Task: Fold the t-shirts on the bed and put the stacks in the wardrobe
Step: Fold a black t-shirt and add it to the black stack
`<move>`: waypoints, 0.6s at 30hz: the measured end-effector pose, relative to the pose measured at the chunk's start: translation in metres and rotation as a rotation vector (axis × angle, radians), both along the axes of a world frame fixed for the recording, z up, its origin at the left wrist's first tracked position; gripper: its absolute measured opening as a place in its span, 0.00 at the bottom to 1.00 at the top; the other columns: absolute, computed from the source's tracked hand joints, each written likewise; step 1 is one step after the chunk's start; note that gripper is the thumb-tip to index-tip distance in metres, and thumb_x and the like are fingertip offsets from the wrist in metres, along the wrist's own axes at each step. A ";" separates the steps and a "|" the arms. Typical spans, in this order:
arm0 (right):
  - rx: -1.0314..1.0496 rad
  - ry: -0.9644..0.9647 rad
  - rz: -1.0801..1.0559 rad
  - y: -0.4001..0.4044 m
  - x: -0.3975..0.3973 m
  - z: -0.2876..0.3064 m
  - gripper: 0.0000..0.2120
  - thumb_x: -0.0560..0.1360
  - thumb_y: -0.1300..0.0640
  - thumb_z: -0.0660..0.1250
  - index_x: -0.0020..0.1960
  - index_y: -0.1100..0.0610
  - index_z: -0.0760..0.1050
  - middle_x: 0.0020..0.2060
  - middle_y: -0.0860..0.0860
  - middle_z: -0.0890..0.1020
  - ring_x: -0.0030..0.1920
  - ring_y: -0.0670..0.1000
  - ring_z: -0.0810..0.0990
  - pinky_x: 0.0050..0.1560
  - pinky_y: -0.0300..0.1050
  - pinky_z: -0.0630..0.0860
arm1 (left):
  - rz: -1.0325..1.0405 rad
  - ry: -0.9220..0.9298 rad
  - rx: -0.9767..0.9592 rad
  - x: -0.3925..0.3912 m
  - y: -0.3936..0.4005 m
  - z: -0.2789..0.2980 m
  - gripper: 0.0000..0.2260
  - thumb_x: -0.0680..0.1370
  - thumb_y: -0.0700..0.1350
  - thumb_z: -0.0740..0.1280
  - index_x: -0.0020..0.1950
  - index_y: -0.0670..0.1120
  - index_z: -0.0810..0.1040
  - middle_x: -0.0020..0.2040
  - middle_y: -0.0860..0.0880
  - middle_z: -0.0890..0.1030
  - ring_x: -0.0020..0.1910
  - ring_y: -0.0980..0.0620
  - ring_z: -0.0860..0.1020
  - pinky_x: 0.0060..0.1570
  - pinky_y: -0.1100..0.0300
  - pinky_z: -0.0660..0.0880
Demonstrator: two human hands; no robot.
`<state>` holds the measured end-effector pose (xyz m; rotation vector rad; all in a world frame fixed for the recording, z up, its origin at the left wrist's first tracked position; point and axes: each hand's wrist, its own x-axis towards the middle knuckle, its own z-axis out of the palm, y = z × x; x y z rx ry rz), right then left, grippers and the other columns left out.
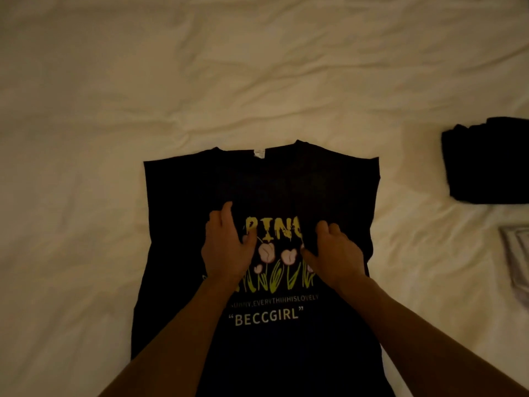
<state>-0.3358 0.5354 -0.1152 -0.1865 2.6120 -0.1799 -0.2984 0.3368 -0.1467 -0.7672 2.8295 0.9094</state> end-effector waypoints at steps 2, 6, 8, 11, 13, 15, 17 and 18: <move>0.017 -0.047 -0.012 0.000 -0.004 -0.006 0.20 0.79 0.45 0.62 0.65 0.55 0.65 0.58 0.54 0.75 0.55 0.55 0.78 0.49 0.49 0.78 | -0.073 -0.074 -0.018 0.001 -0.005 -0.005 0.33 0.78 0.56 0.67 0.77 0.47 0.58 0.68 0.44 0.67 0.64 0.46 0.71 0.52 0.48 0.78; 0.075 -0.134 0.008 0.005 -0.013 -0.011 0.11 0.79 0.54 0.62 0.59 0.58 0.68 0.55 0.55 0.78 0.52 0.58 0.80 0.47 0.51 0.78 | -0.112 -0.020 0.046 -0.006 -0.013 -0.005 0.26 0.82 0.44 0.62 0.78 0.46 0.58 0.68 0.43 0.68 0.61 0.45 0.74 0.57 0.51 0.77; 0.018 -0.104 0.005 0.001 -0.011 -0.008 0.10 0.80 0.50 0.61 0.57 0.56 0.69 0.51 0.53 0.78 0.48 0.55 0.80 0.45 0.49 0.78 | -0.114 -0.019 0.067 -0.006 -0.018 -0.004 0.25 0.82 0.42 0.61 0.78 0.46 0.59 0.67 0.44 0.70 0.59 0.46 0.75 0.55 0.53 0.77; -0.068 -0.093 0.065 -0.013 0.001 -0.003 0.10 0.81 0.47 0.59 0.56 0.53 0.68 0.47 0.50 0.77 0.45 0.51 0.79 0.45 0.47 0.79 | -0.088 0.005 0.101 -0.004 -0.020 -0.002 0.23 0.82 0.42 0.60 0.78 0.46 0.61 0.67 0.44 0.71 0.57 0.47 0.76 0.53 0.56 0.74; -0.036 -0.171 0.170 -0.020 0.010 -0.004 0.12 0.81 0.48 0.60 0.61 0.53 0.68 0.51 0.50 0.77 0.48 0.51 0.80 0.48 0.45 0.78 | -0.104 0.002 0.096 -0.006 -0.019 -0.001 0.24 0.82 0.43 0.60 0.78 0.47 0.61 0.67 0.45 0.71 0.58 0.46 0.76 0.53 0.57 0.74; -0.004 -0.210 0.211 -0.023 0.015 -0.006 0.15 0.80 0.48 0.60 0.64 0.53 0.67 0.55 0.51 0.77 0.52 0.52 0.80 0.50 0.45 0.76 | -0.156 -0.036 0.057 -0.008 -0.018 -0.001 0.25 0.82 0.44 0.60 0.79 0.48 0.59 0.68 0.46 0.70 0.59 0.47 0.76 0.54 0.54 0.76; -0.038 -0.194 0.162 -0.023 0.015 -0.007 0.17 0.80 0.45 0.60 0.64 0.52 0.67 0.55 0.50 0.78 0.51 0.51 0.80 0.49 0.44 0.77 | -0.229 -0.092 -0.013 -0.009 -0.019 -0.002 0.28 0.82 0.46 0.61 0.80 0.49 0.55 0.67 0.47 0.70 0.56 0.49 0.76 0.52 0.54 0.77; -0.062 -0.176 0.135 -0.023 0.014 -0.006 0.18 0.79 0.42 0.61 0.63 0.51 0.67 0.54 0.49 0.78 0.49 0.50 0.79 0.49 0.44 0.77 | -0.261 -0.112 -0.043 -0.008 -0.020 -0.003 0.29 0.82 0.47 0.61 0.80 0.50 0.54 0.66 0.47 0.70 0.54 0.50 0.76 0.50 0.55 0.77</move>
